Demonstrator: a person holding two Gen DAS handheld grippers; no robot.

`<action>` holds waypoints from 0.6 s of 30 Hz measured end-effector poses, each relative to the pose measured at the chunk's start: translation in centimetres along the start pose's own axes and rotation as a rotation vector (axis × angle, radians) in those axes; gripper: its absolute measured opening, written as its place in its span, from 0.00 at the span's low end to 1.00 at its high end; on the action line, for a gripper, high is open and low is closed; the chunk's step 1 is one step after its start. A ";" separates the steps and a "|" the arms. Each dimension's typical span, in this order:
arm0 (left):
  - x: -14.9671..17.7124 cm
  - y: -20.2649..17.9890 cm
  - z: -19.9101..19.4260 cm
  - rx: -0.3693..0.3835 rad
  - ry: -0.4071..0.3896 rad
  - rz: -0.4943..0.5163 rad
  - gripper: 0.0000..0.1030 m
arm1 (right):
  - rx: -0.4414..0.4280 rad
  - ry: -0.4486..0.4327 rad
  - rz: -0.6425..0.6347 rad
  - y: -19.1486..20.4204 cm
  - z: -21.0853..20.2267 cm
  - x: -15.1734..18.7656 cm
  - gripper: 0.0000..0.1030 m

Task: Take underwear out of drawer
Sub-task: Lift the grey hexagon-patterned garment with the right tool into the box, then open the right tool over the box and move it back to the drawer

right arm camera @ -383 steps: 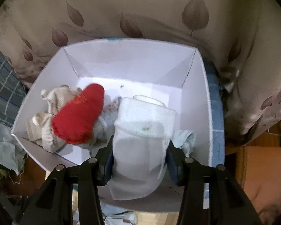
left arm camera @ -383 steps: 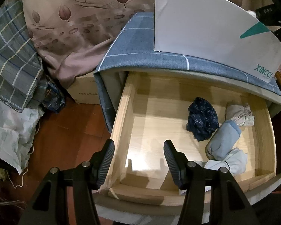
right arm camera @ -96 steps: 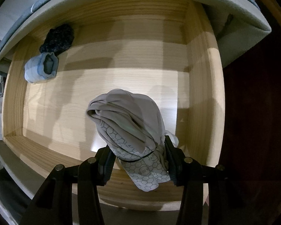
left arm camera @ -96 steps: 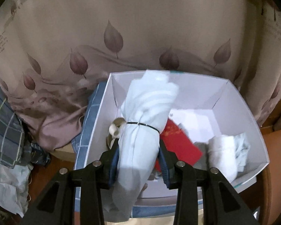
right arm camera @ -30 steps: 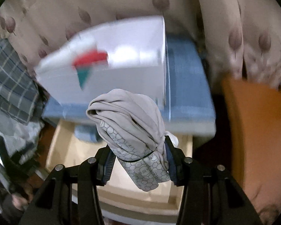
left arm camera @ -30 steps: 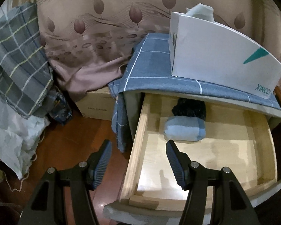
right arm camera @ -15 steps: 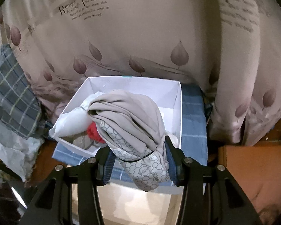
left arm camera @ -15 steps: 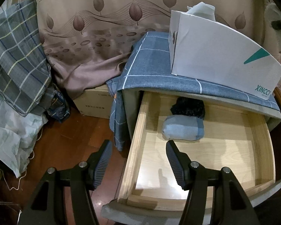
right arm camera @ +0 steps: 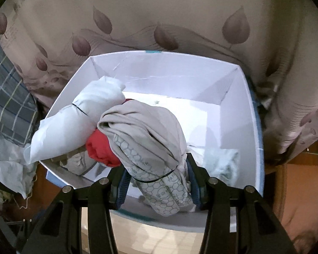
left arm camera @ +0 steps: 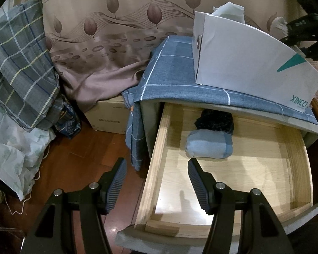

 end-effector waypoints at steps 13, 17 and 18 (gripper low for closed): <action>0.0 -0.1 0.2 -0.004 0.010 0.003 0.59 | -0.044 -0.030 0.019 1.1 0.5 -0.6 0.67; 0.0 0.0 0.2 -0.007 0.012 0.005 0.59 | -0.073 -0.082 0.025 1.2 -1.6 -0.8 0.67; 0.0 0.1 0.2 -0.007 0.014 0.003 0.59 | -0.097 -0.099 0.031 1.3 -2.4 -0.7 0.67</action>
Point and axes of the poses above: each gripper's, at about its wrist camera, not at the fingertips, and z roughly the way its jaws point, y to its left, x to its underside, the point moved 9 cm from there along z, roughly the way its jaws point, and after that the axes turned 1 degree about z, right-handed, at the moved point
